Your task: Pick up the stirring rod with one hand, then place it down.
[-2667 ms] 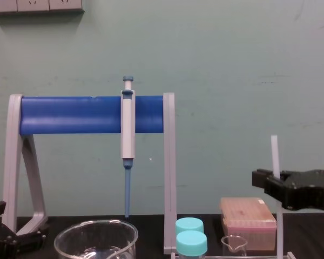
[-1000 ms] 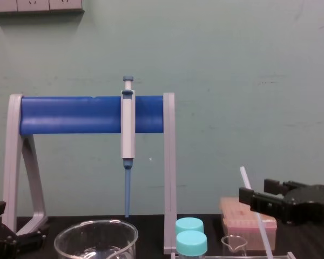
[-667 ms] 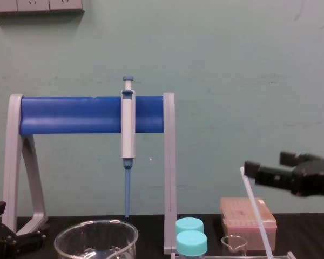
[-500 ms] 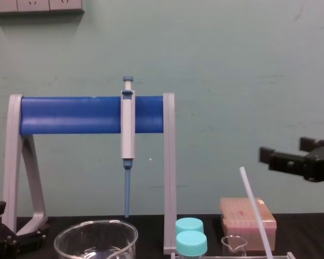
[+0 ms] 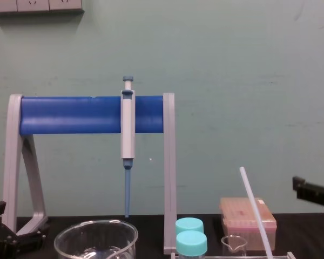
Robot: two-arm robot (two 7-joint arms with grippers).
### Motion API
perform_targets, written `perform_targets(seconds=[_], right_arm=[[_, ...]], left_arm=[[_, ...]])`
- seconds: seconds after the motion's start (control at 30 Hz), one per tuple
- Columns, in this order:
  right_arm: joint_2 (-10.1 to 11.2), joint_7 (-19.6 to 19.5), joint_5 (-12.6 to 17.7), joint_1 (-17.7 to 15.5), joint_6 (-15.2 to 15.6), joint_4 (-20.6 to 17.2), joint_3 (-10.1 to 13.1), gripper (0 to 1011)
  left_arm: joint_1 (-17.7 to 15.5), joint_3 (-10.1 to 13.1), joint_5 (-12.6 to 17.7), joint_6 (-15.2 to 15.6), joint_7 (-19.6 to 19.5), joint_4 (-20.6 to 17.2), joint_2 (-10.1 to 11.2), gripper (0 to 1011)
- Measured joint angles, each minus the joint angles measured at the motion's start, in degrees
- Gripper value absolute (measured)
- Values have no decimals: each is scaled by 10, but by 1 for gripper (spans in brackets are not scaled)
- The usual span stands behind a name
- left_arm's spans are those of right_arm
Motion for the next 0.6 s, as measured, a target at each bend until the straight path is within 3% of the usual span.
perform_targets(seconds=[0.23, 0.6], right_arm=[[-22, 1, -13, 9, -16, 45, -2, 1000], [-22, 1, -14, 10, -17, 46, -2, 1000]], left_arm=[[0, 0, 0, 0, 0, 0, 0, 1005], [0, 0, 0, 0, 0, 0, 0, 1005]])
